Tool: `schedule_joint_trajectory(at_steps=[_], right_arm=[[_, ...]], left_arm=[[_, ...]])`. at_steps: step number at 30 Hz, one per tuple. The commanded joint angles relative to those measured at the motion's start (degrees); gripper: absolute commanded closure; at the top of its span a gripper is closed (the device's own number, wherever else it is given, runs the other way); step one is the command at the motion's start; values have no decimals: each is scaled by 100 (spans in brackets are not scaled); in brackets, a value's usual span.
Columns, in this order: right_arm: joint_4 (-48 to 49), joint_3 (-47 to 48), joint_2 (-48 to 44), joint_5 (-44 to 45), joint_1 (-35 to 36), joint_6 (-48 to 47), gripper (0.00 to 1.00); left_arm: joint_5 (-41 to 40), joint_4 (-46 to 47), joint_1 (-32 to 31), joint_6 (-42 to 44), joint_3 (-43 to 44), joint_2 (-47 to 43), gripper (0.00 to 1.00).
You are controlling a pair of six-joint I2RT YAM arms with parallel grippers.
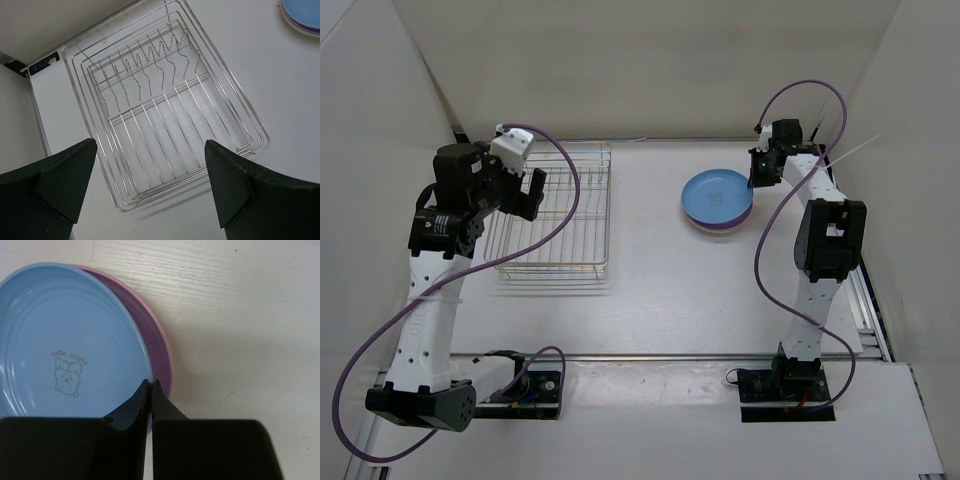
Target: Unload the plates from the dish rack
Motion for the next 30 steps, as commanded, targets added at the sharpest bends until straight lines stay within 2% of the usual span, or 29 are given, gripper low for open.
schedule_joint_trajectory(at_steps=[1,6,9,10,12,14,17,18,19,20,24,25,28,29,30], right_arm=[[220,-87,-14,10,-20,-65,99],[168,-140,-14,2,-20,-65,95],[167,-140,-14,1,-20,-65,87],[167,-140,-14,1,-20,-65,78],[167,-140,-67,1,-20,-65,74],[167,-140,-128,1,-20,-65,59],[167,-140,-189,-51,-20,-65,50],[167,-140,-190,-51,-20,-12,45],[115,-140,-251,-51,-20,-12,34],[114,-140,-304,-104,-20,40,31],[62,-140,-462,-166,-20,93,25],[62,-88,-619,-113,-20,94,21],[-52,-87,-944,-113,-73,164,19],[-174,-35,-1033,-174,-134,216,14],[-263,-35,-1121,-235,-135,217,14]], left_arm=[[228,-31,24,-44,4,-130,0],[290,-84,24,-44,57,-130,0],[361,-136,77,-44,57,-130,0],[430,-136,77,-44,57,-130,0],[431,-136,77,-44,57,-130,0],[484,-189,77,-44,57,-130,0],[545,-189,77,-44,57,-130,0],[545,-189,77,-44,57,-130,0],[545,-189,77,-44,57,-130,0],[545,-189,77,-44,57,-130,0],[545,-189,139,-44,57,-182,0],[545,-189,208,-44,57,-243,0],[291,117,340,-340,-162,-393,0],[116,205,393,-438,-233,-393,0],[62,302,446,-543,-312,-454,0]])
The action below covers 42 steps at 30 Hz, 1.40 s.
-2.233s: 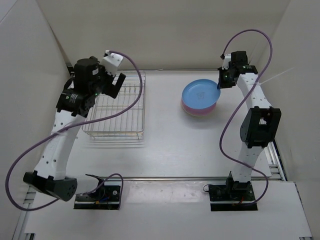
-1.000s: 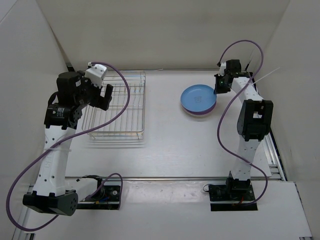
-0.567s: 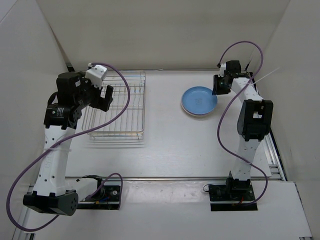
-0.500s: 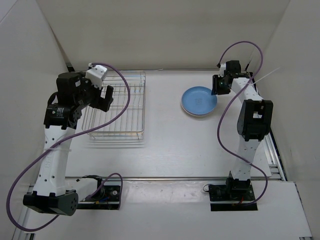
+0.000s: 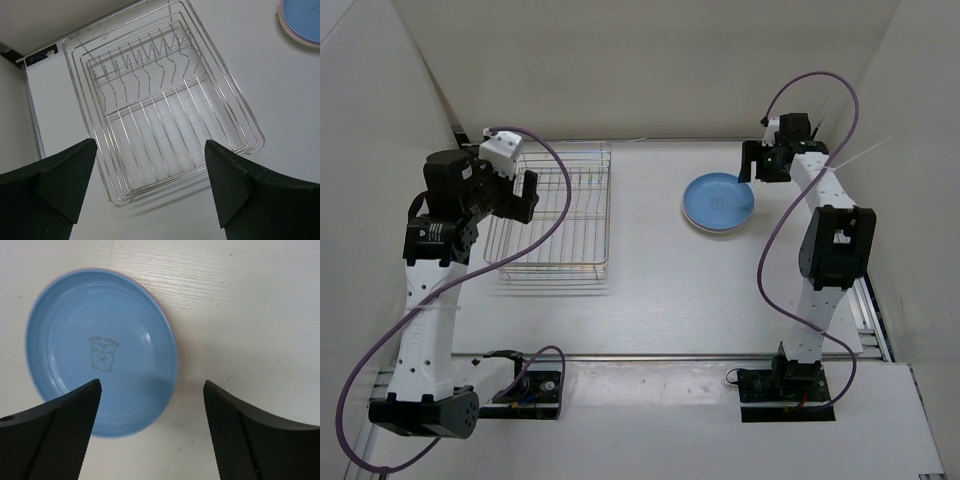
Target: Unload the plates from the dish rack
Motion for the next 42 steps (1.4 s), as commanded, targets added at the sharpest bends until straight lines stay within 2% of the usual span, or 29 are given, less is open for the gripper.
schedule_joint_trajectory(at_steps=[1,3,4,5,6,9,14,21,28,35,42], right_arm=[[-200,149,-893,-168,-156,110,14],[-551,202,-1114,-168,-218,110,13],[-691,202,-1385,-168,-279,110,5],[-971,202,-1527,-168,-367,110,5],[-1087,202,-1693,-168,-420,110,0],[-1422,-157,-2493,-273,-736,110,0],[-1422,-1201,-4154,-537,-1501,162,0],[-1361,-2354,-5788,543,-1581,-93,0],[-1414,-2768,-6405,728,-1581,48,0],[-1475,-2830,-6459,1000,-1581,338,0],[-1414,-3041,-6511,913,-1581,444,0]], left_arm=[[-249,423,277,-552,-318,-319,0],[-319,485,392,-747,-478,-320,0],[-319,485,445,-930,-583,-320,0],[-319,485,533,-1019,-636,-320,0],[-319,485,586,-1098,-636,-267,0],[-538,433,744,-1441,-724,-4,0],[-829,344,1043,-1758,-865,313,0],[-996,240,1465,-2004,-804,506,0],[-1048,345,1693,-2005,-987,358,0],[-934,345,1799,-2005,-988,199,0],[-811,345,1852,-2005,-988,199,0]])
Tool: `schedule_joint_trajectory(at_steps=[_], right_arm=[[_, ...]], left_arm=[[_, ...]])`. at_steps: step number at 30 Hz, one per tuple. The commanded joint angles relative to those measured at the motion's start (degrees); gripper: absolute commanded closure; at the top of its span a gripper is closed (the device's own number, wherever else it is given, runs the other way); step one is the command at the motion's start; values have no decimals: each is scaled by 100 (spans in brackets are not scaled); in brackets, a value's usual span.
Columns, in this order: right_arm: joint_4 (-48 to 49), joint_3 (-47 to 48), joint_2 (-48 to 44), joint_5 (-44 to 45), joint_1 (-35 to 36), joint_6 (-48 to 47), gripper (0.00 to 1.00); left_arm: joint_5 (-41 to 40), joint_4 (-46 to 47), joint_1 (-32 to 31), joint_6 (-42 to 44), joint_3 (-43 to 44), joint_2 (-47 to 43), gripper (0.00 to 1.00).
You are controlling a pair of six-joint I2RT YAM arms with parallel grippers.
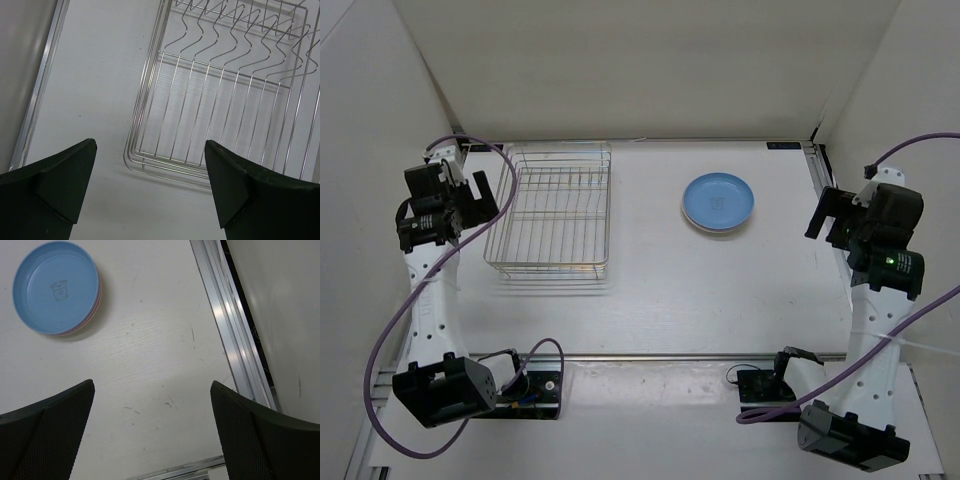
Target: Unload the plates from the dish rack
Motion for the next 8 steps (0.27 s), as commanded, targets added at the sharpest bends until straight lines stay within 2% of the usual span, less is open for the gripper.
schedule_joint_trajectory(at_steps=[1,8], right_arm=[[151,3,-83,56,2,111,0],[151,3,-135,-14,2,111,0]], left_arm=[[140,43,90,-55,26,-179,0],[192,43,143,-2,26,-179,0]])
